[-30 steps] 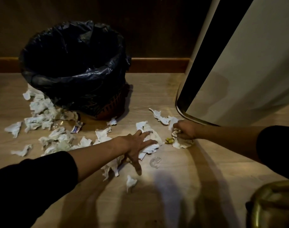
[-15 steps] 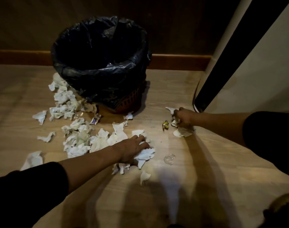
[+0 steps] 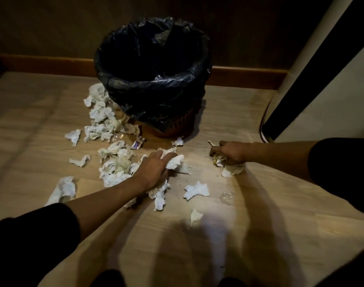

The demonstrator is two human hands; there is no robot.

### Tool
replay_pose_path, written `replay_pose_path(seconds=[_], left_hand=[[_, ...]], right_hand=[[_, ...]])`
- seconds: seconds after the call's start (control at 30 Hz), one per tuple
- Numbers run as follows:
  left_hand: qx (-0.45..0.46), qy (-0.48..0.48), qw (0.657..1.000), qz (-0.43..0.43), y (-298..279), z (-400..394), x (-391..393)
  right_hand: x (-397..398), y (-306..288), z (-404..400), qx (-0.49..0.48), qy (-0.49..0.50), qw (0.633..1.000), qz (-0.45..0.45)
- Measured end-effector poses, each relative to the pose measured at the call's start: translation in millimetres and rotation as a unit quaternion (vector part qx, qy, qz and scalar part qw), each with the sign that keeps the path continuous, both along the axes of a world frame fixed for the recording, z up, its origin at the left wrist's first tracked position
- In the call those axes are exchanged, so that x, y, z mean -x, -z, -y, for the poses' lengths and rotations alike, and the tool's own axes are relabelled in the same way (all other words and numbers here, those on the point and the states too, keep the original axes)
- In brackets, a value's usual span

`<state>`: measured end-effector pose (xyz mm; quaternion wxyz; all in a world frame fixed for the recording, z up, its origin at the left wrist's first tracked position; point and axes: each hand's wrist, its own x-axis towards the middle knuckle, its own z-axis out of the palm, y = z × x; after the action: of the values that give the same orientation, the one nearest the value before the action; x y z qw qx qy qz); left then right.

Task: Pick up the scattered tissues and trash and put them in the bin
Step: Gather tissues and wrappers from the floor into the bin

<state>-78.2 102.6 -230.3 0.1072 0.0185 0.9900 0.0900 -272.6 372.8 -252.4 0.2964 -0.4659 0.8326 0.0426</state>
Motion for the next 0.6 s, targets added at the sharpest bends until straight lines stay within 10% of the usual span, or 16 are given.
replay_pose_path(seconds=[0.37, 0.6], left_hand=[[0.033, -0.032, 0.987, 0.152, 25, 18, -35], [-0.003, -0.015, 0.994, 0.106, 27, 23, -46]], right_hand=[[-47, -9, 31, 0.112, -0.14, 0.984, 0.021], [-94, -20, 60, 0.108, -0.269, 0.955, 0.059]])
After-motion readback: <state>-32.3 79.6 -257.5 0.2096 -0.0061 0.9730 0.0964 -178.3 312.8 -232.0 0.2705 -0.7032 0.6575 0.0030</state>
